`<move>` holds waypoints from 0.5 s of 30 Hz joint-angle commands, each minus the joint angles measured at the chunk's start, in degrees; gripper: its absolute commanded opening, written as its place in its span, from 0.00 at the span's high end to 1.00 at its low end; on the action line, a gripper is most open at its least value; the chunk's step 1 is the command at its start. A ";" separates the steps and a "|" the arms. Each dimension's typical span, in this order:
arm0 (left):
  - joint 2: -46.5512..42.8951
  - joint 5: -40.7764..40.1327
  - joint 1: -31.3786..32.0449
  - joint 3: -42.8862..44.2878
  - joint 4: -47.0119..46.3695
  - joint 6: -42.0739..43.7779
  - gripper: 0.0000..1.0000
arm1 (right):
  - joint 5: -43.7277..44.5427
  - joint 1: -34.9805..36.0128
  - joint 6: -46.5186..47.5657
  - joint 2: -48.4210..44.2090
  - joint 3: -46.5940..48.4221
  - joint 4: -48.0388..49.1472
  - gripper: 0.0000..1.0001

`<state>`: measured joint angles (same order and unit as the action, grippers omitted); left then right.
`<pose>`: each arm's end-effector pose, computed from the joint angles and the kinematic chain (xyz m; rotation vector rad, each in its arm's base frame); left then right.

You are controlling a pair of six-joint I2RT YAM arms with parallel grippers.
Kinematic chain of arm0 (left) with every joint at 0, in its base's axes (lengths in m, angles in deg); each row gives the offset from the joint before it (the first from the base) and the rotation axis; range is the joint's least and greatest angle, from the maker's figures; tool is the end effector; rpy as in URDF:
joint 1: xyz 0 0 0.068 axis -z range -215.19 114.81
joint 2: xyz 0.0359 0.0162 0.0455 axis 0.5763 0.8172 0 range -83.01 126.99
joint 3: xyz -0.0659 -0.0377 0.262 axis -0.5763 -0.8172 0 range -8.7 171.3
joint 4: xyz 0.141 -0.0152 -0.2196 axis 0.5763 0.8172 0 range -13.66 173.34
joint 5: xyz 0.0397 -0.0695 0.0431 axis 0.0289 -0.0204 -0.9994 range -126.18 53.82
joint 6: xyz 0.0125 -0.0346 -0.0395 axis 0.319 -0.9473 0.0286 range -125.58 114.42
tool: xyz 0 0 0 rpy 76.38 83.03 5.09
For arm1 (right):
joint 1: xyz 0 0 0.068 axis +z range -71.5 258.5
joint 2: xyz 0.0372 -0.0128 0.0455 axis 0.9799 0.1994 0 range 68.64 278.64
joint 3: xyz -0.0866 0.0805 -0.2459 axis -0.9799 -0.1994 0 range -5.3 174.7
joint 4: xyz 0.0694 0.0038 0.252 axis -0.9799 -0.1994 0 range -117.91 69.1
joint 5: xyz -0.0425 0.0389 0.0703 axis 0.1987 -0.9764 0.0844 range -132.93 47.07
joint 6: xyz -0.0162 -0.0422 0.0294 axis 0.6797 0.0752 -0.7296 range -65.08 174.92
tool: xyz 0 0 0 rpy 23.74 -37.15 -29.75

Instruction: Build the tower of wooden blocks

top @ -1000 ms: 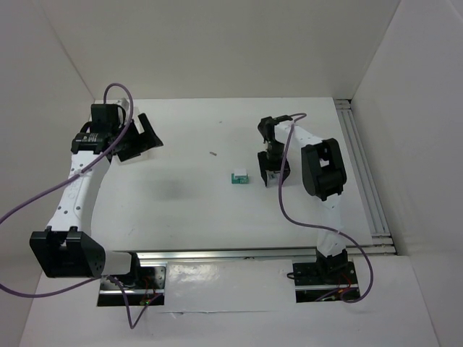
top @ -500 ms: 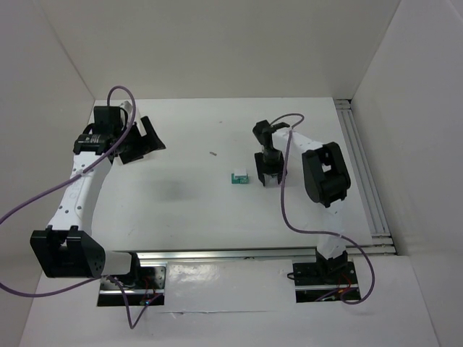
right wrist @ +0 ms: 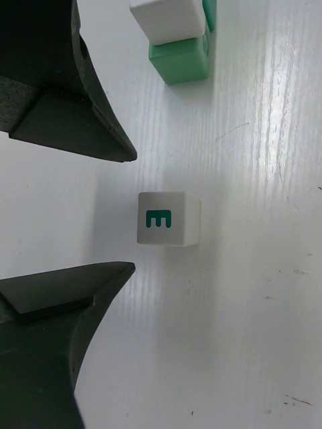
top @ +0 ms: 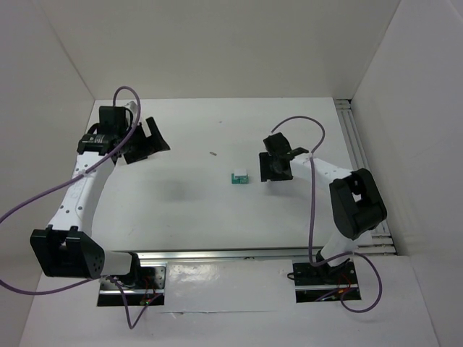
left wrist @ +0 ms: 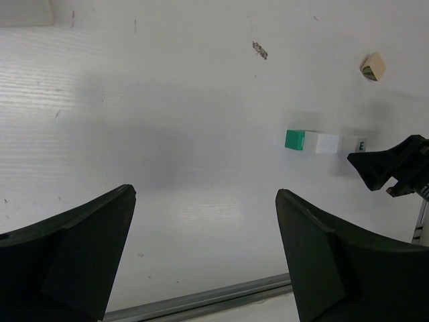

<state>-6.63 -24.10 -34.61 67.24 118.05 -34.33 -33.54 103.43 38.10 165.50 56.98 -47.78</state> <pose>0.2838 -0.0103 0.3551 -0.4623 2.2933 -0.5017 0.3102 0.1377 0.1901 -0.1306 2.6165 0.0365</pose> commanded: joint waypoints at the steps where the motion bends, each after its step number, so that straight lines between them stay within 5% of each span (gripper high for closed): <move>1: -1.23 -0.73 1.00 0.17 -1.72 -0.43 0.01 | 2.65 1.08 -2.60 -3.43 -3.73 9.64 0.31; 15: -0.18 -1.79 2.67 0.70 -1.72 -0.95 0.01 | 5.38 1.62 -4.89 -1.86 -7.35 15.09 0.41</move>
<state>-6.61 -25.67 -32.34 67.24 118.03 -34.48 -29.93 104.50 34.32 163.55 49.75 -36.70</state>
